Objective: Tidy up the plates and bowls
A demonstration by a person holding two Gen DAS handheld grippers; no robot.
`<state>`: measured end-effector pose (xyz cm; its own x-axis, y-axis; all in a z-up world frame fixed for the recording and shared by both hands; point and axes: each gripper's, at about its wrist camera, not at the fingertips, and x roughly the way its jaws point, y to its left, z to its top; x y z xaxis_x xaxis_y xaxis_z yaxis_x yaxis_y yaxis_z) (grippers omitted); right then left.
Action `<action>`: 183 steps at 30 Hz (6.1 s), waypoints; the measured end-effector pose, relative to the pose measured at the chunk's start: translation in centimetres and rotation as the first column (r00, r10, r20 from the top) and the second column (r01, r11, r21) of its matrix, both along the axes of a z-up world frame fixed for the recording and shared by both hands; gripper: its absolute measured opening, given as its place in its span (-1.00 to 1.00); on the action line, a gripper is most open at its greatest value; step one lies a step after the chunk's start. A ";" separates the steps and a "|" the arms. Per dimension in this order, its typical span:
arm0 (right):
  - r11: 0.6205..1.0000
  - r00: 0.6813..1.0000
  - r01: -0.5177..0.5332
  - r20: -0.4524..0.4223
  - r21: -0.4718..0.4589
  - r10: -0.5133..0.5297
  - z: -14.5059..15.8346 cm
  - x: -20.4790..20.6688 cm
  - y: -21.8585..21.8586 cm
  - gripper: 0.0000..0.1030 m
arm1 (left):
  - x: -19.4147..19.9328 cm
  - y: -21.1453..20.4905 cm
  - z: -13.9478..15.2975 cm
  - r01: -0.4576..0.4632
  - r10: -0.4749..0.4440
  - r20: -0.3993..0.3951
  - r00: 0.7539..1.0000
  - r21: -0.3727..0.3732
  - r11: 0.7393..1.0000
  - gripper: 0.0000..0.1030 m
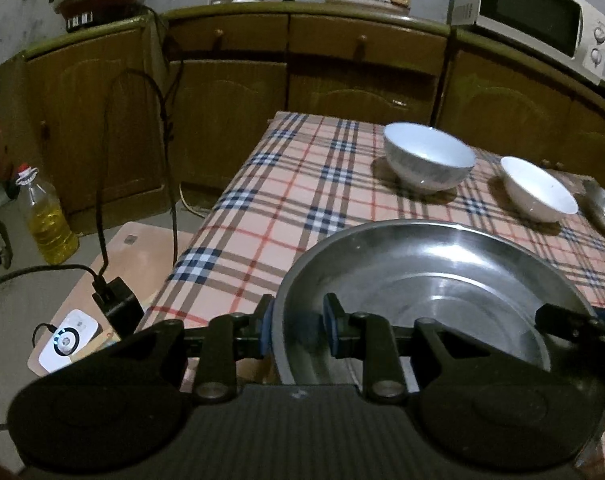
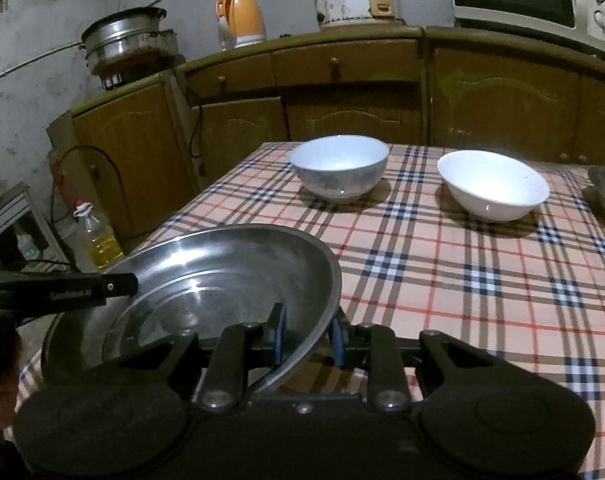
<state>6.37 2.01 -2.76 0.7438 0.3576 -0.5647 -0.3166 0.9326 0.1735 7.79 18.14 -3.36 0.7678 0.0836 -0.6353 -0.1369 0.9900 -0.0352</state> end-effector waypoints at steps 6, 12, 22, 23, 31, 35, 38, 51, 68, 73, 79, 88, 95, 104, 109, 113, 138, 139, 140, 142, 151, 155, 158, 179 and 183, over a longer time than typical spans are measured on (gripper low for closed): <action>1.000 1.000 -0.003 -0.019 -0.011 0.003 -1.6 1.1 0.8 -0.42 | 0.7 0.6 -1.5 -0.004 0.004 -0.023 1.000 0.004 1.000 -0.49; 1.000 0.999 -0.009 -0.035 -0.013 0.009 -2.8 1.5 1.3 -0.42 | 1.0 0.8 -2.5 -0.006 0.007 -0.038 0.999 0.011 1.000 -0.49; 0.999 0.996 0.001 -0.089 0.044 0.003 -3.6 1.7 0.6 -0.41 | 1.0 0.5 -2.7 -0.016 0.018 -0.034 0.999 0.038 0.999 -0.48; 0.999 0.996 0.001 -0.093 0.050 0.004 -3.6 1.6 0.5 -0.41 | 1.1 0.6 -2.8 -0.019 0.020 -0.034 0.999 0.037 0.999 -0.48; 0.999 0.998 0.034 -0.046 0.031 -0.033 -2.4 1.1 -1.2 -0.35 | 0.6 0.6 -2.5 -0.053 0.055 -0.036 0.998 0.050 0.997 -0.40; 0.999 0.999 0.032 -0.018 0.020 -0.032 -1.3 0.8 -2.8 -0.28 | 0.0 0.5 -1.7 -0.076 0.077 -0.020 0.997 0.065 0.995 -0.41; 0.998 0.998 0.055 -0.001 0.010 -0.055 -0.8 0.6 -4.8 -0.21 | -0.5 0.0 -0.9 -0.084 0.084 0.001 0.996 0.072 0.994 -0.41; 0.973 0.972 0.232 0.039 -0.002 -0.232 1.8 2.6 -18.6 0.06 | 1.5 -12.3 4.4 0.092 -0.090 0.081 0.993 -0.026 0.995 -0.42; 0.875 0.874 0.485 0.026 -0.005 -0.485 2.1 13.4 -42.7 0.37 | 16.7 -37.3 3.8 0.340 -0.336 0.067 0.939 -0.063 0.938 0.04; 0.874 0.874 0.485 -0.012 -0.020 -0.486 0.2 17.9 -45.4 0.37 | 22.1 -40.7 1.3 0.344 -0.344 0.014 0.939 -0.048 0.938 0.08; 0.883 0.881 0.469 -0.054 -0.024 -0.470 -1.6 22.1 -46.2 0.37 | 26.2 -42.7 -0.8 0.325 -0.325 -0.035 0.945 -0.024 0.946 0.12; 0.883 0.880 0.468 -0.108 0.021 -0.463 -3.7 25.4 -46.4 0.37 | 29.7 -44.2 -3.0 0.345 -0.346 -0.067 0.936 -0.028 0.938 0.00; 0.893 0.891 0.446 -0.128 0.058 -0.437 -4.6 26.0 -45.8 -0.62 | 30.5 -44.4 -3.9 0.375 -0.380 -0.083 0.921 -0.069 0.924 -0.60; 0.887 0.887 0.460 -0.071 0.033 -0.457 -2.5 24.1 -45.4 -0.62 | 28.7 -44.8 -2.2 0.384 -0.388 -0.056 0.920 -0.069 0.921 -0.62; 0.885 0.886 0.463 -0.032 0.036 -0.462 0.2 21.6 -45.3 -0.61 | 26.2 -45.0 0.6 0.386 -0.387 -0.025 0.922 -0.051 0.921 -0.62; 0.880 0.880 0.474 0.001 0.035 -0.474 2.7 18.9 -45.2 -0.61 | 23.3 -45.2 2.8 0.393 -0.393 0.005 0.919 -0.030 0.919 -0.62; 0.873 0.863 0.486 0.130 0.042 -0.487 12.8 1.4 -41.2 -0.60 | 7.1 -42.6 10.4 0.404 -0.403 0.129 0.906 0.016 0.914 -0.61; 0.874 0.864 0.485 0.131 0.043 -0.486 12.8 1.0 -41.0 -0.60 | 6.6 -42.4 10.4 0.400 -0.399 0.131 0.908 0.015 0.916 -0.61; 0.875 0.866 0.482 0.133 0.042 -0.483 12.8 0.5 -40.8 -0.60 | 6.1 -42.2 10.3 0.397 -0.395 0.132 0.909 0.011 0.918 -0.61; 0.879 0.868 0.476 0.140 0.036 -0.476 12.6 -0.6 -40.2 -0.60 | 5.2 -41.7 10.1 0.392 -0.390 0.132 0.911 0.008 0.920 -0.61; 0.890 0.880 0.455 0.140 0.027 -0.454 10.9 -4.3 -37.7 -0.60 | 2.2 -39.8 8.5 0.366 -0.363 0.140 0.921 0.002 0.931 -0.60; 0.896 0.887 0.444 0.132 0.022 -0.443 10.1 -5.2 -36.9 -0.59 | 1.0 -39.2 7.6 0.363 -0.362 0.140 0.922 0.019 0.932 -0.60; 0.898 0.890 0.439 0.132 0.010 -0.437 9.4 -5.8 -36.1 -0.59 | 0.6 -38.7 6.9 0.355 -0.354 0.132 0.926 0.013 0.935 -0.60; 0.915 0.916 0.400 -0.023 -0.042 -0.402 -0.9 -6.4 -31.6 -0.53 | -0.3 -35.4 -1.4 0.323 -0.323 -0.003 0.946 0.040 0.946 -0.61; 0.915 0.914 0.400 -0.051 -0.042 -0.402 -2.2 -6.0 -31.3 -0.52 | -0.2 -35.1 -2.6 0.321 -0.320 -0.020 0.947 0.040 0.946 -0.61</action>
